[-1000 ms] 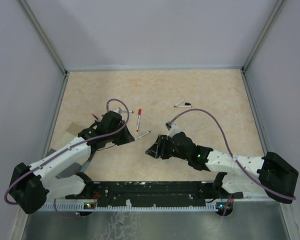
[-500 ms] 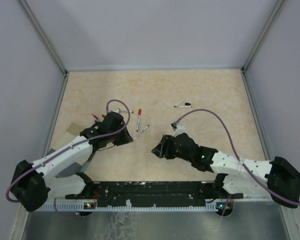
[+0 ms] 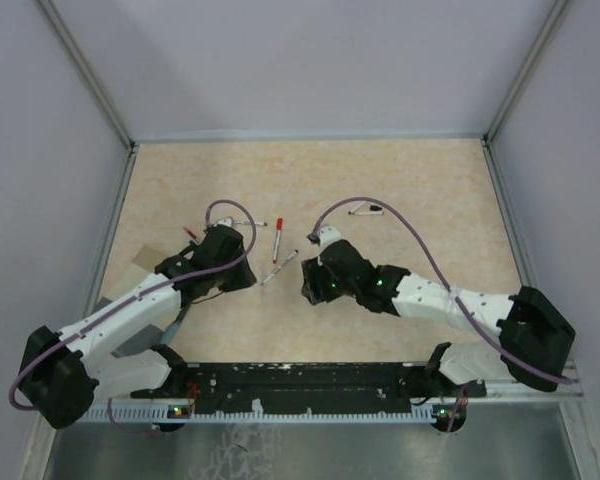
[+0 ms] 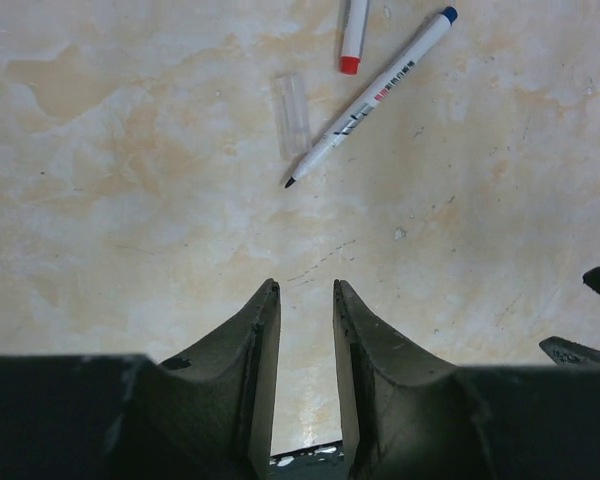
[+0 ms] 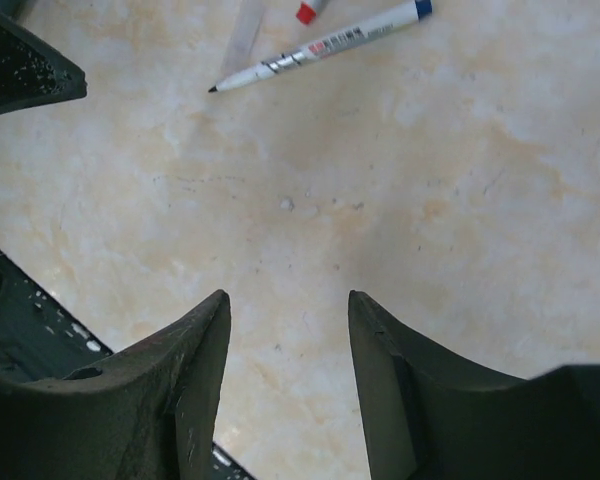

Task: Insert the pens into the pen caps
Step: Move the pen to the center of the board.

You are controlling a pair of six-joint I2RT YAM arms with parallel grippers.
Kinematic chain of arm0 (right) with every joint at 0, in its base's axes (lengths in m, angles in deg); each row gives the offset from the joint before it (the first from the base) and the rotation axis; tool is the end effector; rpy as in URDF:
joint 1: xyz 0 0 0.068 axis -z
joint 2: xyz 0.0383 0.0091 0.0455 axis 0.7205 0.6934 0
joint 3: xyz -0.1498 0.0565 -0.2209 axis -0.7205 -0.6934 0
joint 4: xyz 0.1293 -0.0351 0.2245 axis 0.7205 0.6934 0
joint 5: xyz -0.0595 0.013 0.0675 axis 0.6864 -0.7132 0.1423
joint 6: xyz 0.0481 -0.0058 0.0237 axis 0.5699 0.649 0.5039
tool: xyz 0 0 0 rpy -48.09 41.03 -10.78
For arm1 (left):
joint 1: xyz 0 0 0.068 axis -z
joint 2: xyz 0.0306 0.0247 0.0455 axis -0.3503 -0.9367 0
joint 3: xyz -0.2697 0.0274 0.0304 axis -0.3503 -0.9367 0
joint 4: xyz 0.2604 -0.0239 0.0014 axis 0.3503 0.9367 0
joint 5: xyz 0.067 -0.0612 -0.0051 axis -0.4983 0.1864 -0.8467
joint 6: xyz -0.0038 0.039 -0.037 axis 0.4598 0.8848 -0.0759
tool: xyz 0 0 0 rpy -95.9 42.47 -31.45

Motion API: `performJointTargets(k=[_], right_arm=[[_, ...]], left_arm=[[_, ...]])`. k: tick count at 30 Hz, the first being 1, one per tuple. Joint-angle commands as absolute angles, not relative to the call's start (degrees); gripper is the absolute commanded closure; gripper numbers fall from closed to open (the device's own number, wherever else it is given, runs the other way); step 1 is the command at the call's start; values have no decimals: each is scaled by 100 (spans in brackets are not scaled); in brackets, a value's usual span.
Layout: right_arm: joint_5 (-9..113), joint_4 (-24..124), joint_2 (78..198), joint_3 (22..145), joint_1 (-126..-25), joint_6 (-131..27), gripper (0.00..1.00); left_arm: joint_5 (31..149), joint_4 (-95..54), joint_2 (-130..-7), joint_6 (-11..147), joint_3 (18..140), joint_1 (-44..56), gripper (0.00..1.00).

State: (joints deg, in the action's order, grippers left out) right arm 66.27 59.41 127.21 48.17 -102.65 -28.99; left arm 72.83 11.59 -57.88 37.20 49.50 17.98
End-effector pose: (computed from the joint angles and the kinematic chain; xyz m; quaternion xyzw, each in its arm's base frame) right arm 0.1452 0.2123 0.2214 -0.1838 0.8872 0.2480 0.3430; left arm 0.1781 -0.1345 0.2302 -0.0548 0.9417 -0.1528 0.2948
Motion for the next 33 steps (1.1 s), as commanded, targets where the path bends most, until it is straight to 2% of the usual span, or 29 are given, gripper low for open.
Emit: performJointTargets(k=[1, 9, 16, 20, 33], right_arm=[[5756, 5956, 13290, 5588, -9948, -4717, 49], [5035, 6652, 14867, 7325, -9726, -7228, 46], [4518, 7319, 16121, 8483, -9620, -8707, 48], [4065, 7593, 16557, 8965, -9449, -8946, 48], [3793, 8052, 17381, 9663, -9221, -9365, 48]], left_arm=[[7129, 1420, -5468, 3946, 5038, 1601, 66], [7323, 1665, -4949, 3985, 4792, 1404, 64], [7425, 1826, -4539, 3880, 4577, 1386, 64], [7390, 1953, -4372, 3861, 4522, 1377, 64], [7060, 2208, -3921, 3643, 4611, 1377, 64]])
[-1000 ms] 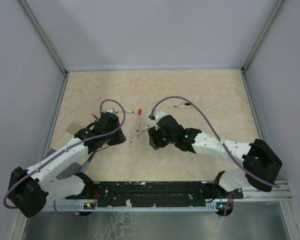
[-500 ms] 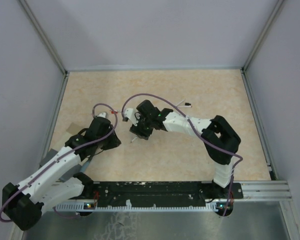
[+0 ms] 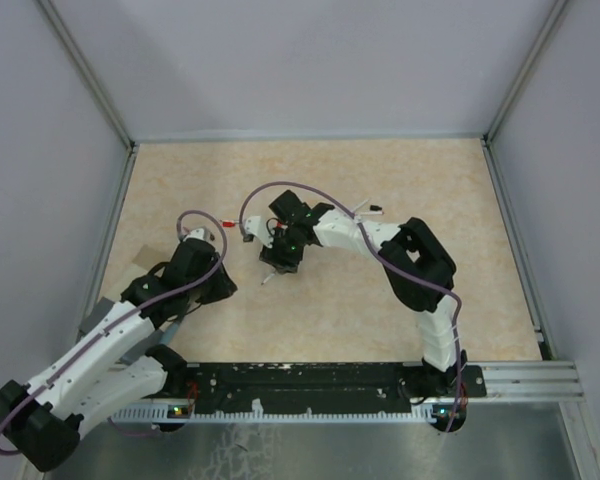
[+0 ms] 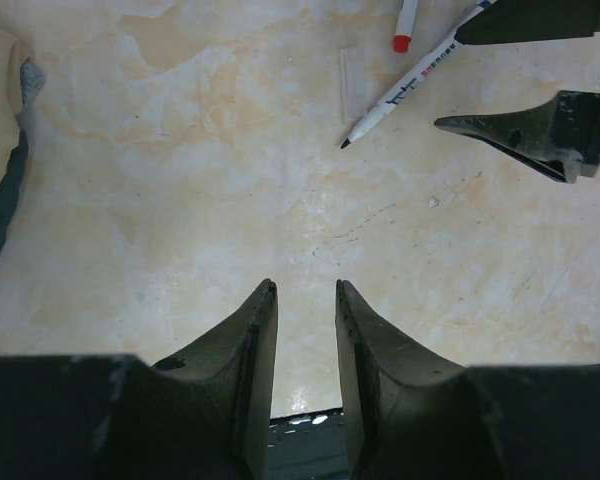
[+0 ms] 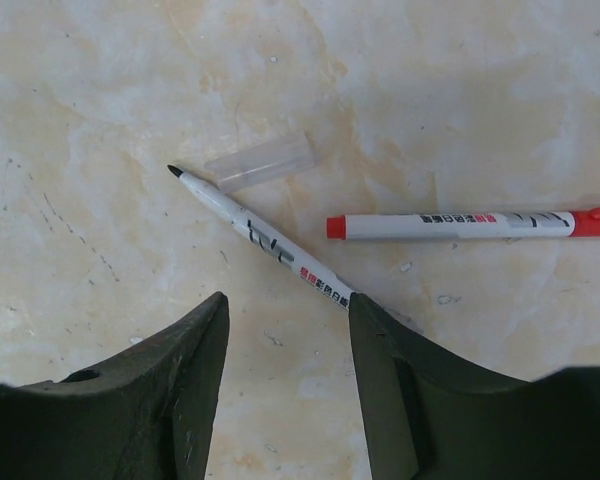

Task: Insert the pens into the pen caps
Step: Move the pen to the center of the board.

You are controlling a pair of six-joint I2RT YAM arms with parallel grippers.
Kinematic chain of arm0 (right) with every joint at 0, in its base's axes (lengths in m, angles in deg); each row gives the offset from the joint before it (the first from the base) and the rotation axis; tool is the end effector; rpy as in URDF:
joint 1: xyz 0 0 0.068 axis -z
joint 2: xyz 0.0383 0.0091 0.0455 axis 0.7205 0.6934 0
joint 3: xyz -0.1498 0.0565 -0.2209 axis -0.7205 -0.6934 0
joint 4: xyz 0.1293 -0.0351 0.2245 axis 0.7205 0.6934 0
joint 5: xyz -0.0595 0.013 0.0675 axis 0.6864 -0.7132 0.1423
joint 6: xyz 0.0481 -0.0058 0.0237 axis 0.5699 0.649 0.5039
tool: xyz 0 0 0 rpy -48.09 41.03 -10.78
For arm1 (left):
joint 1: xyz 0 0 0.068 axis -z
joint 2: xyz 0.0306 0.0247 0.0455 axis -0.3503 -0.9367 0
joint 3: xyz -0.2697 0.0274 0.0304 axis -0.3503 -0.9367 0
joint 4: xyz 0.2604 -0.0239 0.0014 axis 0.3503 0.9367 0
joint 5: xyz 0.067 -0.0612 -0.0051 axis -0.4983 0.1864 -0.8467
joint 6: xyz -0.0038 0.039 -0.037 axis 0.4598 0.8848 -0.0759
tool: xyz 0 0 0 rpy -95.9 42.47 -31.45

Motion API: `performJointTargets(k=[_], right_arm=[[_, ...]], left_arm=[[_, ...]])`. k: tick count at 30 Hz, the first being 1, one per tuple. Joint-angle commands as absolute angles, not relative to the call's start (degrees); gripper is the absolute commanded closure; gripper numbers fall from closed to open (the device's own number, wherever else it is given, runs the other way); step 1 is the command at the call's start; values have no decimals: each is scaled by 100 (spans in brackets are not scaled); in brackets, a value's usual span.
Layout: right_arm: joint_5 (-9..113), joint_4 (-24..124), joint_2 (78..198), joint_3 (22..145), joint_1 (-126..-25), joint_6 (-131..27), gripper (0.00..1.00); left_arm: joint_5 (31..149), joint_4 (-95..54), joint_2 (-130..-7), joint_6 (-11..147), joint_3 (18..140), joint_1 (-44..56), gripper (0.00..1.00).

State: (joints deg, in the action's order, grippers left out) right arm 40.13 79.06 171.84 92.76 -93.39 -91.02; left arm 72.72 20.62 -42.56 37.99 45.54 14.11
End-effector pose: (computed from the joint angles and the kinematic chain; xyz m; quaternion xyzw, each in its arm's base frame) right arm 0.2815 0.3224 0.1892 -0.6414 0.7051 0.1940 0.2318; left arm 0.1429 -0.0918 0.2444 -0.0815 0.9329 -0.1521 0.3160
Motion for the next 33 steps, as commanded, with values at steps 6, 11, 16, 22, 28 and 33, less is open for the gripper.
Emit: performJointTargets(k=[6, 11, 16, 22, 28, 33], right_arm=[[3746, 8157, 17658, 9880, -9198, -9437, 49], [3739, 8173, 17768, 9937, -9198, -9455, 50], [3844, 8234, 17775, 9862, -9198, -9419, 58], [3978, 8012, 17440, 9238, -9276, -9211, 70], [4309, 7704, 16977, 8472, -9637, -9040, 83], [4447, 7510, 16658, 8039, -9871, -8658, 90]], left_arm=[[6891, 2303, -3609, 3611, 4680, 1370, 61], [6875, 2334, -3700, 3608, 4679, 1369, 61], [6832, 2316, -3763, 3631, 4678, 1369, 61], [6776, 2315, -3761, 3627, 4692, 1369, 60], [6784, 2289, -3763, 3631, 4675, 1369, 61], [6796, 2259, -3765, 3621, 4657, 1366, 61]])
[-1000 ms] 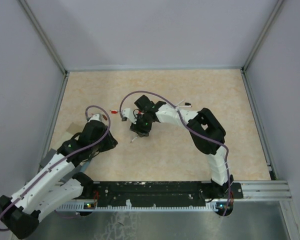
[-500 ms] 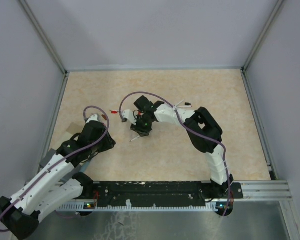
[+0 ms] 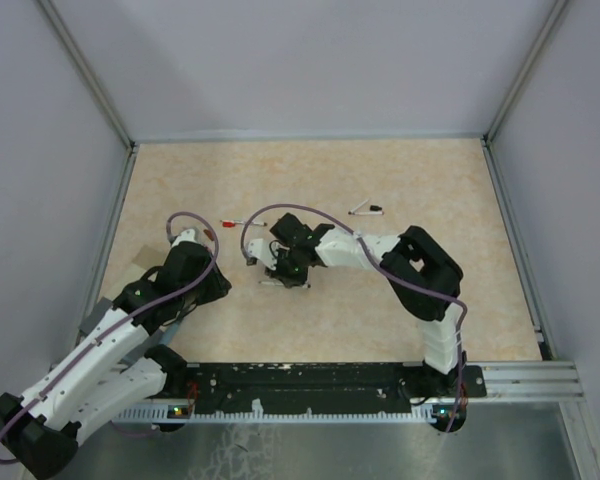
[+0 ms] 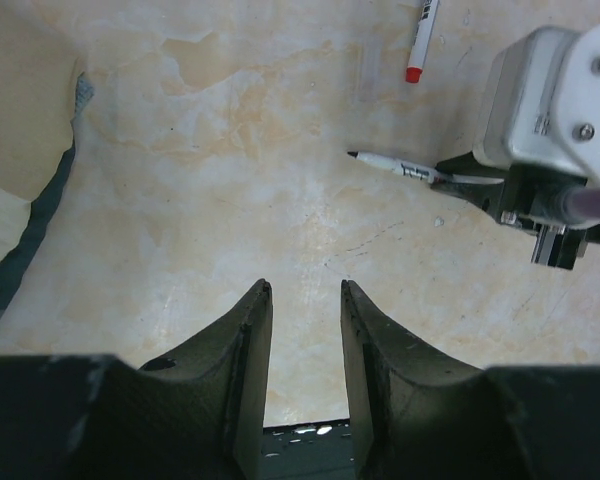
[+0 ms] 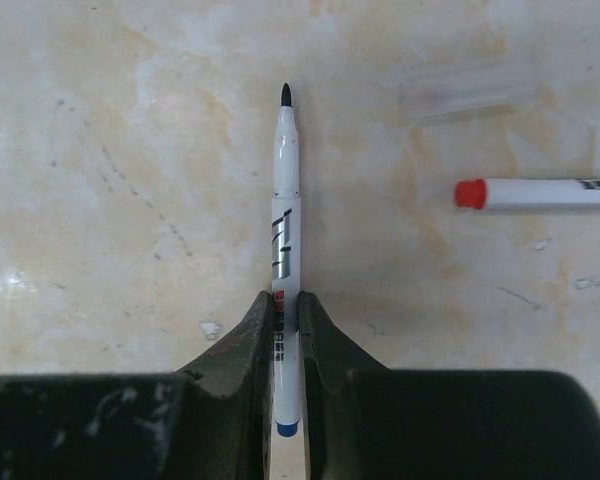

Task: Insert the pens into the pen caps
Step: Move the pen to the center of the board.

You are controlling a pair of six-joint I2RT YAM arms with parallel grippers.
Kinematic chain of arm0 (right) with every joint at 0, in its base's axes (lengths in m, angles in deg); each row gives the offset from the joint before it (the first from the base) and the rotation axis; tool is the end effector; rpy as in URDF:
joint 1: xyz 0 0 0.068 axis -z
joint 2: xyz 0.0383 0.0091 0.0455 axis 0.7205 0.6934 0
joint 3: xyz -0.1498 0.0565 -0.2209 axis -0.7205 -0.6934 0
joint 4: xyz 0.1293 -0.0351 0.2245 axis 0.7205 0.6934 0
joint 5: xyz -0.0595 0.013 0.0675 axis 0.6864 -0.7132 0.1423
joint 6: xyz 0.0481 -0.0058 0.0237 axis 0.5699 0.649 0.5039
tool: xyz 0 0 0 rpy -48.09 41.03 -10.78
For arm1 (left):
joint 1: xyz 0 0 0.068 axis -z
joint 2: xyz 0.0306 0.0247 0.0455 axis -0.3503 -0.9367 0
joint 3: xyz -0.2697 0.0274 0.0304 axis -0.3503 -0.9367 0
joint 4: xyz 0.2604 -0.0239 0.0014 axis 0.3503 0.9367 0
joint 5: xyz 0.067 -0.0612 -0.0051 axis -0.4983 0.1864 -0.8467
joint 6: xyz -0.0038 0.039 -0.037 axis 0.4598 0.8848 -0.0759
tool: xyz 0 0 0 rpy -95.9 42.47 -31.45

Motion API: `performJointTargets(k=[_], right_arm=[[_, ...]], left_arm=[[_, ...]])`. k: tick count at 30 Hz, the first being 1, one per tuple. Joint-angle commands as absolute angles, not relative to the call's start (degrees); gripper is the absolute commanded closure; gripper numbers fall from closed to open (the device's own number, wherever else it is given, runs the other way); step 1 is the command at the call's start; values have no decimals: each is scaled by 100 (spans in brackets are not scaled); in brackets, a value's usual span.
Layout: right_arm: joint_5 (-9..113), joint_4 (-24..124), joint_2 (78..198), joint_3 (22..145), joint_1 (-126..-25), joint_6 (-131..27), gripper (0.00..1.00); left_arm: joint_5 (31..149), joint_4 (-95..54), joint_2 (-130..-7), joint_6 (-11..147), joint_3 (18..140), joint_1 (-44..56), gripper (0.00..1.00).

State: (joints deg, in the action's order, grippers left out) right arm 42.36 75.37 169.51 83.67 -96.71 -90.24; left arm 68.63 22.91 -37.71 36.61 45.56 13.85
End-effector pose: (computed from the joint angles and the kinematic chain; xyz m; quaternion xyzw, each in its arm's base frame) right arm 0.2477 0.3183 0.1624 -0.6564 0.7037 0.1807 0.2032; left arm 0.1323 -0.0806 0.2541 -0.1086 0.9195 -0.1421 0.3501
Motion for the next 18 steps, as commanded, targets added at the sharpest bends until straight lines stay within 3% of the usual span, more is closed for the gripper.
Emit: performJointTargets(k=[1, 9, 18], right_arm=[[4539, 7418, 16585, 7936, -9904, -8512, 92], [5997, 7078, 16078, 7133, -10009, -6619, 95], [6573, 6802, 14834, 6121, -10008, -4138, 95]], left_arm=[[6804, 2258, -3767, 3620, 4657, 1361, 61], [6914, 2169, -3749, 3595, 4603, 1364, 61], [7283, 1788, -3946, 3679, 4466, 1362, 60]])
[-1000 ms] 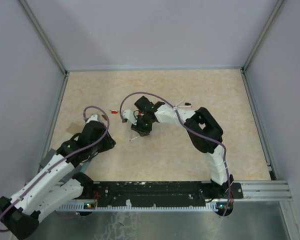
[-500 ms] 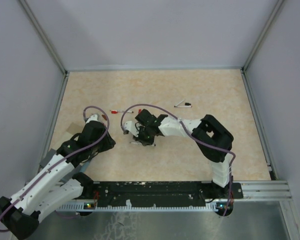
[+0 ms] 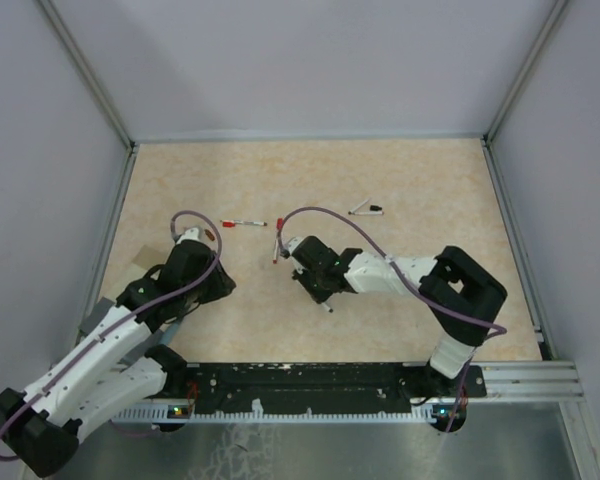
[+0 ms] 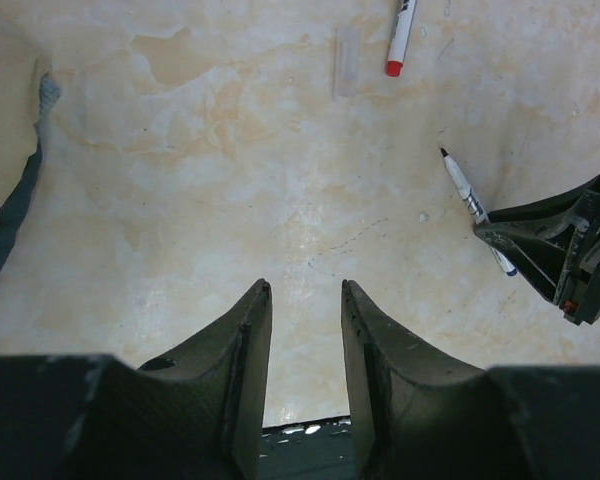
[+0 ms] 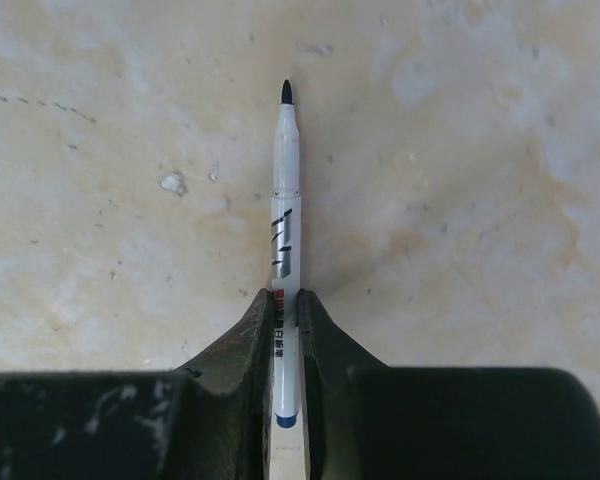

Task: Insert the pens into the pen caps
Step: Move the pen to the center of the board.

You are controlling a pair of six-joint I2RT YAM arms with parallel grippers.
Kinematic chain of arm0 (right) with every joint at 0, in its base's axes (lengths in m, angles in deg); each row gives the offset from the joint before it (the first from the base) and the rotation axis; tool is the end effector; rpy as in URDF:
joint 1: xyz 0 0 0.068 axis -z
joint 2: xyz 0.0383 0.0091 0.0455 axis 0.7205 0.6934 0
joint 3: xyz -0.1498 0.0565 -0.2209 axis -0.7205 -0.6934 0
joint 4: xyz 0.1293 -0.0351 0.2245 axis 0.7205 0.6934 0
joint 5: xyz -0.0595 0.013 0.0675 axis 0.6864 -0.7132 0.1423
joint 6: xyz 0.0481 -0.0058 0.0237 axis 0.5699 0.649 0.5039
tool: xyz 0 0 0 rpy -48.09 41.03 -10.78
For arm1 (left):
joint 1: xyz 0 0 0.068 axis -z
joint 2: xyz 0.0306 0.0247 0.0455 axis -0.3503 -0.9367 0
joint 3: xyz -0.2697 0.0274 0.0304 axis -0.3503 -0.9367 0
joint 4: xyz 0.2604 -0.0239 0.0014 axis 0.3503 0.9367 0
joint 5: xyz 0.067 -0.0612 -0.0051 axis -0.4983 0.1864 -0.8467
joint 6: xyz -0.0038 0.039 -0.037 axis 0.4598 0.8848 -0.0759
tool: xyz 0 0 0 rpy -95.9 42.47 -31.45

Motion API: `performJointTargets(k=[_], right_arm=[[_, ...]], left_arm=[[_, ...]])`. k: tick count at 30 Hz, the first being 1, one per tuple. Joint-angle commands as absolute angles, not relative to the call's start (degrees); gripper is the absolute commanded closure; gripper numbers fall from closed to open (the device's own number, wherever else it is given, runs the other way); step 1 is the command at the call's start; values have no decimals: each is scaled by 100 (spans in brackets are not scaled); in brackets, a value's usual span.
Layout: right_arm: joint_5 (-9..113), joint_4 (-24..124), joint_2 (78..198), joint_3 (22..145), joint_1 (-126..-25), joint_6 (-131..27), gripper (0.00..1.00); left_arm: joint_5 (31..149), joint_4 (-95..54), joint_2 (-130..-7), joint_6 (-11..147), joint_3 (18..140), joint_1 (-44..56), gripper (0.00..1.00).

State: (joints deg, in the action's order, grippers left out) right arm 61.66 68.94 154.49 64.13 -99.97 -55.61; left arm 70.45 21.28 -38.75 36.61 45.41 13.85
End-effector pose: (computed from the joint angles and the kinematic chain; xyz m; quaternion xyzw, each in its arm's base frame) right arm 0.1968 0.2674 0.1628 -0.4088 0.8777 0.1026 0.2280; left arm 0.1356 -0.0842 0.2527 -0.1032 0.9200 -0.1563 0.3442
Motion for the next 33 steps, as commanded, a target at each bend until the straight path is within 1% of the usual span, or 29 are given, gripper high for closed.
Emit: performJointTargets(k=[1, 6, 12, 15, 17, 21, 23, 28, 33], right_arm=[[6512, 6706, 14729, 5989, -10008, -3912, 94], [6163, 5936, 14265, 5275, -10007, -2815, 94], [6404, 5614, 13760, 4821, -10002, -2076, 93], [6690, 5769, 13499, 4715, -10006, -1970, 93], [6859, 5973, 13391, 4694, -10004, -1998, 91], [7144, 6423, 13274, 4679, -10010, -2086, 88], [7203, 6533, 13221, 4618, -10007, -2110, 87], [7430, 6860, 13246, 4581, -10011, -2199, 86], [7669, 7156, 13309, 4594, -10006, -2306, 84]], left_arm=[[7332, 1724, -3971, 3695, 4456, 1360, 59], [7651, 1372, -4194, 3828, 4410, 1366, 57], [7919, 1094, -4618, 3847, 4347, 1371, 57], [7574, 1227, -4796, 3795, 4450, 1366, 57], [7239, 1381, -4917, 3899, 4613, 1341, 53], [6474, 2302, -5724, 4055, 5462, 1137, 53], [6251, 2466, -5939, 4225, 5765, 961, 54], [6408, 2220, -5989, 4784, 6045, 155, 53], [6309, 2272, -6314, 5048, 6294, -530, 53]])
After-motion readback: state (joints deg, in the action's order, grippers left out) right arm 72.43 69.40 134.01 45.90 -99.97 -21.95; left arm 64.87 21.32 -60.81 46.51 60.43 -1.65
